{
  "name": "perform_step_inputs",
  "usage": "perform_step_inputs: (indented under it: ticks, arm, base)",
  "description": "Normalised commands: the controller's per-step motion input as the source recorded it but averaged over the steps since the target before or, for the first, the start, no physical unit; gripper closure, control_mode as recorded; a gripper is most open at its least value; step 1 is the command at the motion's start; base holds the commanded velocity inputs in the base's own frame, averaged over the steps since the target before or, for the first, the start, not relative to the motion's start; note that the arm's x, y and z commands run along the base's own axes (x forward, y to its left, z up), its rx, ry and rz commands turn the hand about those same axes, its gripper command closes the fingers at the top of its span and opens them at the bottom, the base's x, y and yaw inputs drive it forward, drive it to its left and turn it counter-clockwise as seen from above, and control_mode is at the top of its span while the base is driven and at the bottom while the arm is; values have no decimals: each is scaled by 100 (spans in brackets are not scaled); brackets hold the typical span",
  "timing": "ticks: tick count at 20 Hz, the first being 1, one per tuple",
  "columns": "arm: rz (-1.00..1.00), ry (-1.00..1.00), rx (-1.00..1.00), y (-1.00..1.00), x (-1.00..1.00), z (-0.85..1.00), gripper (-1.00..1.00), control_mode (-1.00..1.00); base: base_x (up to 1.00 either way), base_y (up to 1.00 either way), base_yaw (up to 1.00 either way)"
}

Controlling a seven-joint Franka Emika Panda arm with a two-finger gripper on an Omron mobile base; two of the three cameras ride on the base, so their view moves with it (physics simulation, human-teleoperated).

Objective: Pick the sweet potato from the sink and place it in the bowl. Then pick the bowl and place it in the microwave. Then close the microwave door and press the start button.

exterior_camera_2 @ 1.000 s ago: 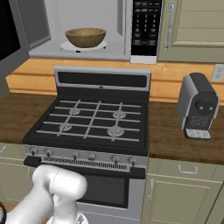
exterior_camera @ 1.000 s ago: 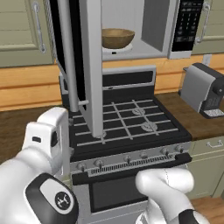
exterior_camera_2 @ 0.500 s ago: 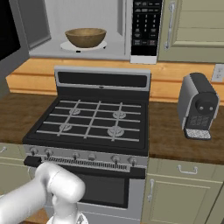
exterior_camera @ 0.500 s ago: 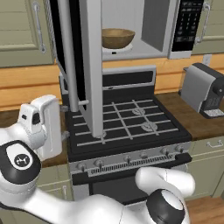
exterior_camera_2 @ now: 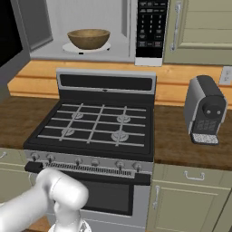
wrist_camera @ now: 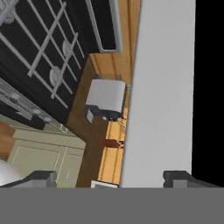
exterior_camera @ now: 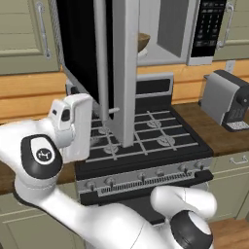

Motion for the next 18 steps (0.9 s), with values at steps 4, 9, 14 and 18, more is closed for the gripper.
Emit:
perform_step_inputs:
  ticks: [4, 9, 14, 18]
  arm:
    - [0, -10, 0, -100, 0, 23, -100, -100]
    - [1, -11, 0, -94, 1, 39, -100, -100]
    - [3, -9, -1, -89, 19, 40, -100, -100]
    - [2, 0, -1, -90, 71, 16, -100, -100]
  base:
    - [0, 0, 0]
    - [0, 0, 0]
    - [0, 0, 0]
    - [0, 0, 0]
